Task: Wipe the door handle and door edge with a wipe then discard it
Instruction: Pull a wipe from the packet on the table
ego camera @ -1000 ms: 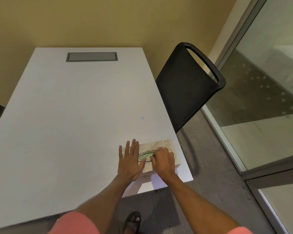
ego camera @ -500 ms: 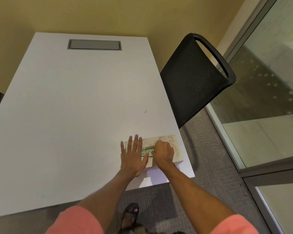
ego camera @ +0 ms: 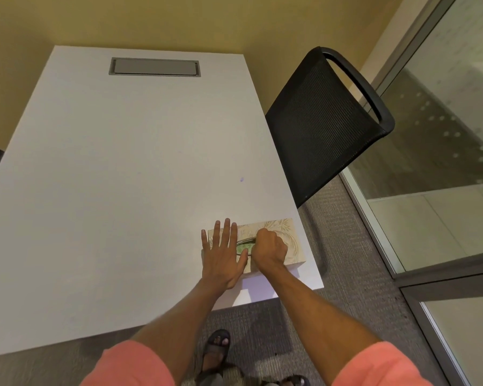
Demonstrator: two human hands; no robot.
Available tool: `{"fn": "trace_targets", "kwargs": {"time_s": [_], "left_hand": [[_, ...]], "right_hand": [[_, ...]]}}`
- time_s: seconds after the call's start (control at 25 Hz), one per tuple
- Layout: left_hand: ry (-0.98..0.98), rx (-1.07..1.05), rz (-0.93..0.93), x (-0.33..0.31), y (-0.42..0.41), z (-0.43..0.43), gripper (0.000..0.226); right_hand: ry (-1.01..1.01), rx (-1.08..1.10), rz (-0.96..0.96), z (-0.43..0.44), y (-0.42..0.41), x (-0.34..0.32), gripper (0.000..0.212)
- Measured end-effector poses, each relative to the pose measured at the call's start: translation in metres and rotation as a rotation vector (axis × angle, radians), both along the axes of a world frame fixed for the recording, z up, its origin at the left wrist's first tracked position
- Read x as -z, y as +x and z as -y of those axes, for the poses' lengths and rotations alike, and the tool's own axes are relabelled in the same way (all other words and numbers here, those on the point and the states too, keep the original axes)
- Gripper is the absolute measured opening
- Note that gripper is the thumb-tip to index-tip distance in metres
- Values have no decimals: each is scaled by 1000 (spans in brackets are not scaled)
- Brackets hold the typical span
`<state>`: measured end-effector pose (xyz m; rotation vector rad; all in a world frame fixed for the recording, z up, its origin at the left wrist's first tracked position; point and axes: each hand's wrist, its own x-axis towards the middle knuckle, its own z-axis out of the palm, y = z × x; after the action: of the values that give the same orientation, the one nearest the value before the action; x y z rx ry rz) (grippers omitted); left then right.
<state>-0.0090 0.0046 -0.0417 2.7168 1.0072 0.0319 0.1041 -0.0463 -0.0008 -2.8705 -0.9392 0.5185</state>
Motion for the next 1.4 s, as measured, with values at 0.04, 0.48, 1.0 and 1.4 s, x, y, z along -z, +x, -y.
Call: {"fn": "trace_targets", "kwargs": {"time_s": [0.04, 0.48, 1.0, 1.4], "left_hand": [[8, 0, -1, 0, 0, 0, 78], [35, 4, -4, -1, -1, 1, 75], [14, 9, -18, 0, -1, -1, 78], [21, 16, -28, 0, -2, -1, 77]], "right_hand": [[14, 3, -5, 1, -1, 1, 21], [93, -122, -65, 20, 2, -1, 18], [391, -54, -234, 30, 15, -8, 24], [535, -1, -388, 32, 31, -15, 10]]}}
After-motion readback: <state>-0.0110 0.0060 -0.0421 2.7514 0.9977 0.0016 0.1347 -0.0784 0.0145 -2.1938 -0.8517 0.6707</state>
